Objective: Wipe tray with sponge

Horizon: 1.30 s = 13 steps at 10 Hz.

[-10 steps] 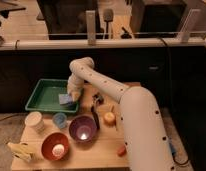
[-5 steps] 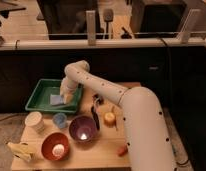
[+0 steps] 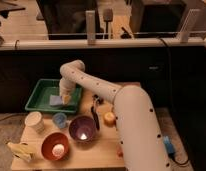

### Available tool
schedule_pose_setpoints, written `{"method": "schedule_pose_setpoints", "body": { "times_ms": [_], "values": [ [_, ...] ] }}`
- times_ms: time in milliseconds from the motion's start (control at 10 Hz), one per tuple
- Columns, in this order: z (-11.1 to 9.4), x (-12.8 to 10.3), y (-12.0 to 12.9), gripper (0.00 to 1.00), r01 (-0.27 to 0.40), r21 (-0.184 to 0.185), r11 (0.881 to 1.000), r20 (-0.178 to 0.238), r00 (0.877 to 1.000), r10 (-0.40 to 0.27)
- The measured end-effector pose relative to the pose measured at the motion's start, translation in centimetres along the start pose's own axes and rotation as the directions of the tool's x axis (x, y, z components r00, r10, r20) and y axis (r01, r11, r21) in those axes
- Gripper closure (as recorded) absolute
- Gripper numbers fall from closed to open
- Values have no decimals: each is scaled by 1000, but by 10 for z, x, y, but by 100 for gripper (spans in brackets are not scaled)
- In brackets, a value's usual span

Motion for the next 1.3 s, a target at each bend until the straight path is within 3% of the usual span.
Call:
{"method": "schedule_pose_setpoints", "body": {
  "times_ms": [800, 1300],
  "values": [
    [29, 43, -17, 100, -92, -25, 995, -22, 996, 92],
    [27, 67, -42, 100, -138, 2, 990, -36, 990, 138]
  ]
}}
